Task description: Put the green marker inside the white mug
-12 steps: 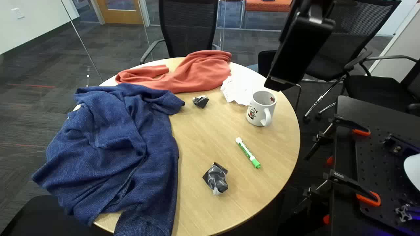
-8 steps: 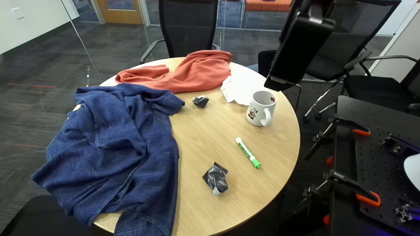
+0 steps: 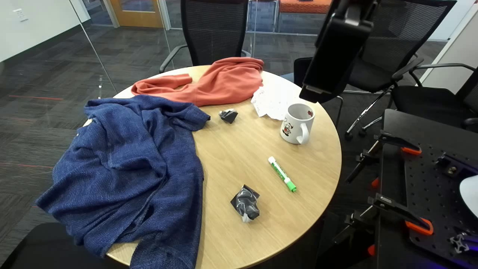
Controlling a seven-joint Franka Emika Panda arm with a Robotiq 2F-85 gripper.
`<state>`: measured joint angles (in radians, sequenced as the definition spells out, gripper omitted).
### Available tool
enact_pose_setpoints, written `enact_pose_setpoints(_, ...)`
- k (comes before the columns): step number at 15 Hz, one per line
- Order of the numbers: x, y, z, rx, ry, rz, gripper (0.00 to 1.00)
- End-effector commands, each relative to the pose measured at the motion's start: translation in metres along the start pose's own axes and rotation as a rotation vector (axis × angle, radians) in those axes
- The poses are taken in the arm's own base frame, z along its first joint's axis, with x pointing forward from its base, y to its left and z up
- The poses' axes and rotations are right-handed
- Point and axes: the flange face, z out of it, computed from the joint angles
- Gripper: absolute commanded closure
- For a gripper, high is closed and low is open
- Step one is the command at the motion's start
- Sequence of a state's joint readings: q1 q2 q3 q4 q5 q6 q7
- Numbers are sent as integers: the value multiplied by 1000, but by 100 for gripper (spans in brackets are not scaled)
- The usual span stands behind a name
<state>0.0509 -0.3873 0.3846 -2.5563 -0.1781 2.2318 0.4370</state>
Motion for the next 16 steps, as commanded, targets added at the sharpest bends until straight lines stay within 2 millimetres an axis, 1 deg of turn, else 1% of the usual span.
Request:
enact_pose_setpoints(1,8,7,25,20,-42,98,0)
enact_pose_setpoints(5,9,8,65,42,-81,208,0)
enact_pose_setpoints(11,-3,6,137,115,-79,346,0)
enact_pose_setpoints(16,-13,5,182,102,-64,432,0)
